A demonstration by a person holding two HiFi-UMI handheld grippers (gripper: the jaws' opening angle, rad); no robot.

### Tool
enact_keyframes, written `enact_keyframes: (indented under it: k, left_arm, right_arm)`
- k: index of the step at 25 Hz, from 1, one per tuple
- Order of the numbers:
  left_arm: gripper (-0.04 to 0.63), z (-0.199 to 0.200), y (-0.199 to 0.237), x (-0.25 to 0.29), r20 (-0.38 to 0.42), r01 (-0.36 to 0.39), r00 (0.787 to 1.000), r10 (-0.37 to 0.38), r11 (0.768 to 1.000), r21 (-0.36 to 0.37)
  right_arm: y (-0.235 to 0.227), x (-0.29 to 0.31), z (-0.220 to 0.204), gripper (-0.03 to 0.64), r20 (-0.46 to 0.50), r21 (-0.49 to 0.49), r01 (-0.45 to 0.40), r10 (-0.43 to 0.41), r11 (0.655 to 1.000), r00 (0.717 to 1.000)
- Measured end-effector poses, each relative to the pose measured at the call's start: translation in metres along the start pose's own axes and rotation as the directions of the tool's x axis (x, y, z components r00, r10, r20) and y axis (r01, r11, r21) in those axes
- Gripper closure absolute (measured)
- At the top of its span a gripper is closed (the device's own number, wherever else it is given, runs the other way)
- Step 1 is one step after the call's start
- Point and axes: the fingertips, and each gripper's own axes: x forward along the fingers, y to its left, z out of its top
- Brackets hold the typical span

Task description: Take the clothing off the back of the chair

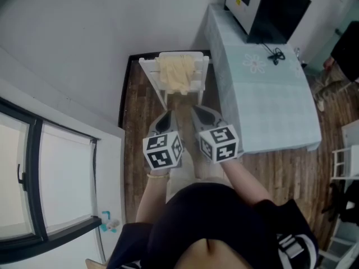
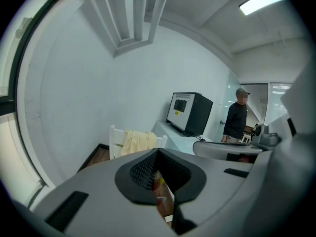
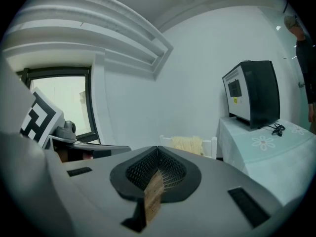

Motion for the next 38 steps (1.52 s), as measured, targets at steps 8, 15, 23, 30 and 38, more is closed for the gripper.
enact_keyframes:
  k: [8,15,23,30,38]
  left_arm:
    - [0.592,0.024,0.03,0.052,-0.01,0.017,1.0,-0.017,1.0,-0.004]
    - [0.591,0.045,0.052,0.097,-0.017,0.036,0.999,-0.036,0.999,0.007]
    - [0.591,0.067,0.077,0.152,-0.041,0.056,0.998,-0.055,0.998,0.014]
    - [0.589,0.073,0.099,0.194,-0.078,0.064,0.995,-0.063,0.998,0.012]
    - [0.542,0.07,0.117,0.237,-0.117,0.08,0.99,-0.077,0.997,0.019]
  right_arm:
    - [-0.022,0.053,0.017,0.603,-0.005,0.0,0.037,-0.037,0.999,0.999]
    - [-0.048,0.097,0.028,0.603,-0.012,-0.003,0.084,-0.084,0.997,0.996]
    - [-0.076,0.148,0.041,0.603,-0.032,0.005,0.132,-0.132,0.991,0.991]
    - [-0.097,0.186,0.044,0.602,-0.051,0.02,0.167,-0.165,0.986,0.985]
    - [-0.123,0.22,0.034,0.601,-0.099,0.052,0.201,-0.196,0.978,0.976]
